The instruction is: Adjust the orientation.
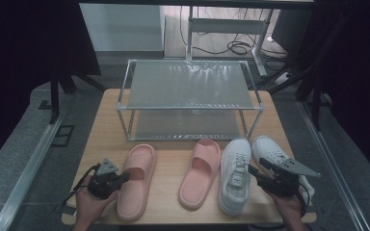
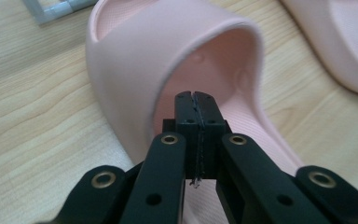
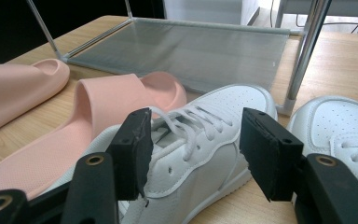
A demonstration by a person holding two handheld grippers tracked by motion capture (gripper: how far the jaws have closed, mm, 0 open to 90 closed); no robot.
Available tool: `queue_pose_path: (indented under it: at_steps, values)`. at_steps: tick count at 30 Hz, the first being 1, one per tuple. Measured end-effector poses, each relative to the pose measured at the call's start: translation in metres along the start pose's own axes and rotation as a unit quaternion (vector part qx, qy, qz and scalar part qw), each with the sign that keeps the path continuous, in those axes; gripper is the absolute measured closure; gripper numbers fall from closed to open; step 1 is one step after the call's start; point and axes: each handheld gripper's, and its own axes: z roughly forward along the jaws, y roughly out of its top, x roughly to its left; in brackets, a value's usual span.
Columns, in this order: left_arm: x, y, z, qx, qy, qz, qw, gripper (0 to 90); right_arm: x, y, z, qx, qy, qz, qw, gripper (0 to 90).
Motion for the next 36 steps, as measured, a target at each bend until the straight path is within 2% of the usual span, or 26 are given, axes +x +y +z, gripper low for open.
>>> queue_pose_path:
  at_steps: [8, 11, 16, 17, 20, 25, 27, 31, 36]
  values:
    - [0.003, 0.002, 0.002, 0.001, -0.005, -0.002, 1.0000, 89.7, -0.003, -0.001, -0.002, -0.001, -0.004, 0.003, 1.0000, 44.0]
    - [0.005, 0.003, 0.001, 0.004, 0.004, -0.002, 1.0000, 89.7, -0.003, 0.000, -0.002, -0.002, -0.004, 0.003, 1.0000, 44.0]
    - [0.020, 0.001, 0.000, -0.002, -0.005, -0.028, 0.9996, 89.6, -0.003, 0.000, -0.003, -0.002, -0.005, 0.005, 1.0000, 44.0]
    - [0.023, 0.000, 0.000, -0.001, 0.000, -0.032, 0.9995, 89.6, -0.004, -0.001, -0.003, -0.001, -0.006, 0.005, 1.0000, 44.0]
    - [0.026, -0.001, 0.000, -0.002, -0.005, -0.037, 0.9993, 89.4, -0.003, -0.001, -0.002, 0.000, -0.006, 0.006, 1.0000, 44.0]
    - [0.024, 0.000, -0.001, -0.003, -0.005, -0.035, 0.9994, 88.0, -0.002, -0.002, 0.000, 0.002, -0.004, 0.005, 1.0000, 44.0]
    - [0.021, 0.000, -0.005, -0.014, -0.022, -0.032, 0.9992, 84.5, -0.002, -0.002, 0.000, 0.003, -0.004, 0.005, 1.0000, 44.0]
    - [0.017, -0.001, -0.012, -0.024, -0.028, -0.025, 0.9990, 77.3, -0.003, -0.002, 0.000, 0.002, -0.004, 0.007, 1.0000, 44.1]
    - [0.007, -0.005, -0.022, -0.032, -0.049, -0.012, 0.9982, 70.9, -0.003, -0.002, -0.001, 0.002, -0.004, 0.006, 1.0000, 44.0]
